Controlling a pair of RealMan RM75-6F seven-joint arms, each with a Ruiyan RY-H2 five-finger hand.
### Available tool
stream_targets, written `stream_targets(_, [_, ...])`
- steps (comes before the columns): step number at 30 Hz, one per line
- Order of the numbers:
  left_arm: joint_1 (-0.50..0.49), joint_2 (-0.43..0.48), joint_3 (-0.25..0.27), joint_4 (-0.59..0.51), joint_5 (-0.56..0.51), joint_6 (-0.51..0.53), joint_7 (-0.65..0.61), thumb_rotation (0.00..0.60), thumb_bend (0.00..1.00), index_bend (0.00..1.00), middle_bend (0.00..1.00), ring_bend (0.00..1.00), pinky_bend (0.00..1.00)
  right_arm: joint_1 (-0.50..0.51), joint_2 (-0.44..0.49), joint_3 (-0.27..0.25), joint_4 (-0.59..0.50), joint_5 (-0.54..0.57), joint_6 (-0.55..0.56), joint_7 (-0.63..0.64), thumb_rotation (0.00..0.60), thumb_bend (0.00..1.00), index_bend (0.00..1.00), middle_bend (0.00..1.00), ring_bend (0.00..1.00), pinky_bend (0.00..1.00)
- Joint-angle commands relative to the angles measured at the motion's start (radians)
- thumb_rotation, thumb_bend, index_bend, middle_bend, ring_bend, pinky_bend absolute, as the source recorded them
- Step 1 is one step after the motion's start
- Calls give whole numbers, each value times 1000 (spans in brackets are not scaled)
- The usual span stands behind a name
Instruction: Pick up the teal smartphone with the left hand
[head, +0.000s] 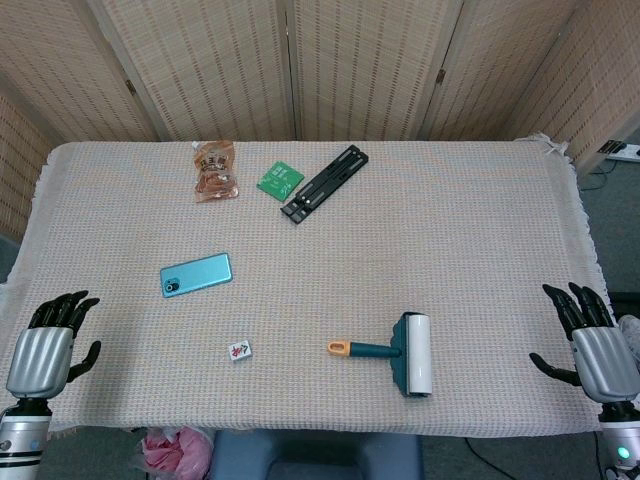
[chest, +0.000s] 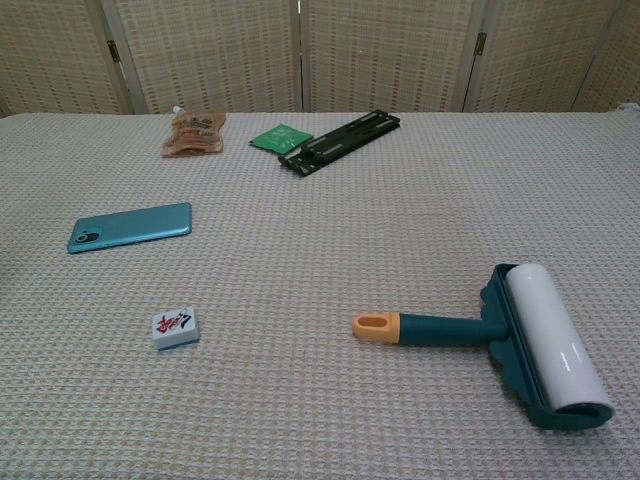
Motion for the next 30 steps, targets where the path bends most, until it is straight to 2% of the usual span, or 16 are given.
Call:
stream_targets(1, [1, -1, 0, 2, 0, 1, -1, 600, 380, 233, 177, 157, 199, 0, -1, 1, 1, -4, 5, 0, 600, 98, 19, 145, 21, 56])
stream_targets(11, [-18, -12, -7, 23, 21, -13, -25, 600, 379, 235, 177, 157, 199, -6, 1, 0, -4, -11, 18, -4, 600, 97, 19, 145, 21, 56])
stream_targets(16, [-71, -26, -32, 39, 31, -65, -37, 600, 318, 239, 177, 158, 199, -4, 2, 1, -8, -15, 17, -9, 600, 97, 19, 145, 21, 56])
stream_targets(23, [-197, -96, -82, 96, 12, -202, -16, 600, 305, 257, 187, 158, 199, 0, 5, 2, -15, -18, 15, -15, 600, 97, 19, 145, 21, 56])
stream_targets(30, [-327, -201, -132, 184, -104, -362, 73, 600, 306, 258, 188, 157, 199, -6, 5, 1, -13, -12, 18, -15, 600, 97, 19, 145, 21, 56])
